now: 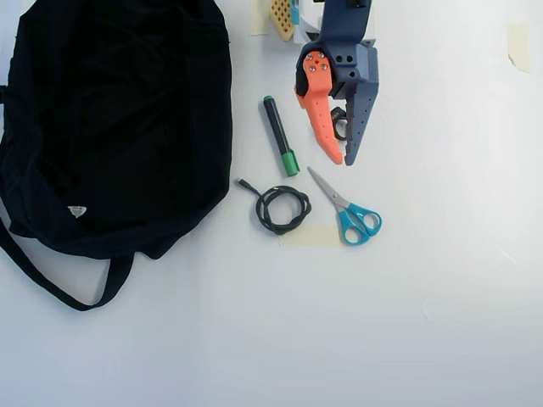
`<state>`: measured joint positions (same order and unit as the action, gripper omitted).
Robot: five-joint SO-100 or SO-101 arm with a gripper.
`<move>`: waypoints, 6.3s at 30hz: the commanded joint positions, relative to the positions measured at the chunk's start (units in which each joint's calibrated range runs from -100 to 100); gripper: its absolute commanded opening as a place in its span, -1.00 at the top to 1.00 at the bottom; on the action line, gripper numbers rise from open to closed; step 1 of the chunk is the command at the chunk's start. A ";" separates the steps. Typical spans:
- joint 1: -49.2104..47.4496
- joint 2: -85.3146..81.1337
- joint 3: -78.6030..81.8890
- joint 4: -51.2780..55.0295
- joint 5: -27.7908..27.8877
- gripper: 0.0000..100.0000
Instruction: Put the bike light into the black bag
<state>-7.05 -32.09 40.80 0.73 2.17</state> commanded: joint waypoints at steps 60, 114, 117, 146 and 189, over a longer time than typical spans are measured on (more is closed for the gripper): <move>0.25 17.57 -25.35 18.99 -0.29 0.95; -9.48 19.72 -31.28 90.23 5.64 0.95; -10.67 22.71 -30.65 88.76 5.64 0.95; -11.27 30.01 -19.51 76.53 5.90 0.34; -13.37 33.00 -5.04 59.05 5.80 0.39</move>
<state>-20.06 1.29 35.69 61.19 7.84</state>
